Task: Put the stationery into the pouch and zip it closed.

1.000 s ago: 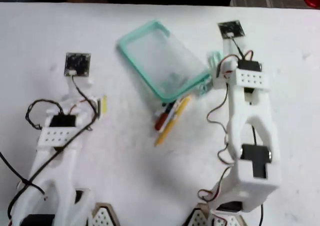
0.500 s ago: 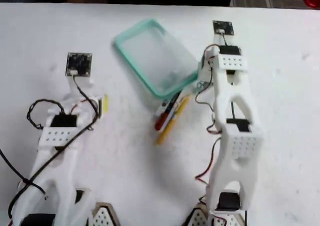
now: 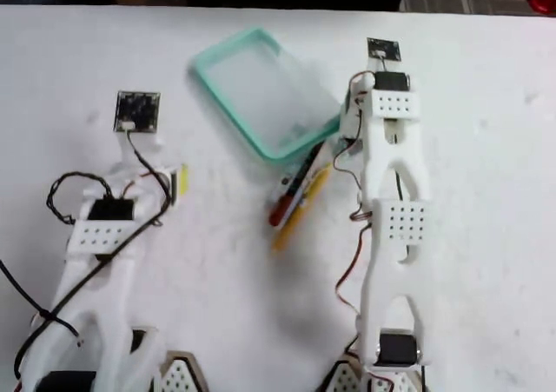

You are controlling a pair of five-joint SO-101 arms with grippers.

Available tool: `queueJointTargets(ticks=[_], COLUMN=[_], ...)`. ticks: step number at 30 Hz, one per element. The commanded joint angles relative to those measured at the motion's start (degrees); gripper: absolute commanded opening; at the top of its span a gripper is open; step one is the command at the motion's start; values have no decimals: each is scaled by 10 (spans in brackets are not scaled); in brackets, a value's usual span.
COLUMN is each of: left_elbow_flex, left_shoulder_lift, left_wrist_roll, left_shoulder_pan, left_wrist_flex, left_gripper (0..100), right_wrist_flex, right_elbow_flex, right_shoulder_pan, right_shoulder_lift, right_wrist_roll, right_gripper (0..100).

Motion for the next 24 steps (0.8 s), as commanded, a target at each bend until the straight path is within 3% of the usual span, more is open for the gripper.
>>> queueJointTargets(ticks=[1,5,9,13,15,21,24], left_elbow_flex=[-9,-9,-9,-9,-9,-9,-9], left_shoulder_lift=[-5,-5,-5,-5,-5,-5,-5], left_wrist_roll=[4,4,4,4,4,4,4], left_shoulder_pan=[7,7,7,7,7,7,7], left_wrist_flex=[-13,-14,-14,-13,-12,-12,-11], left_gripper=[205,205,205,205,205,204,204], right_wrist_flex=[35,81,102,101,101,111,111], right_elbow_flex=[-53,-99,-117,-120,-120,-184,-222], right_shoulder_pan=[-4,-8,-27,-39,-38,-12,-4], right_shoulder_lift=[33,56,65,73,70,16,-48], right_wrist_roll=[-6,-36,1,33,37,39,81], right_gripper=[189,190,178,2,43,15,16])
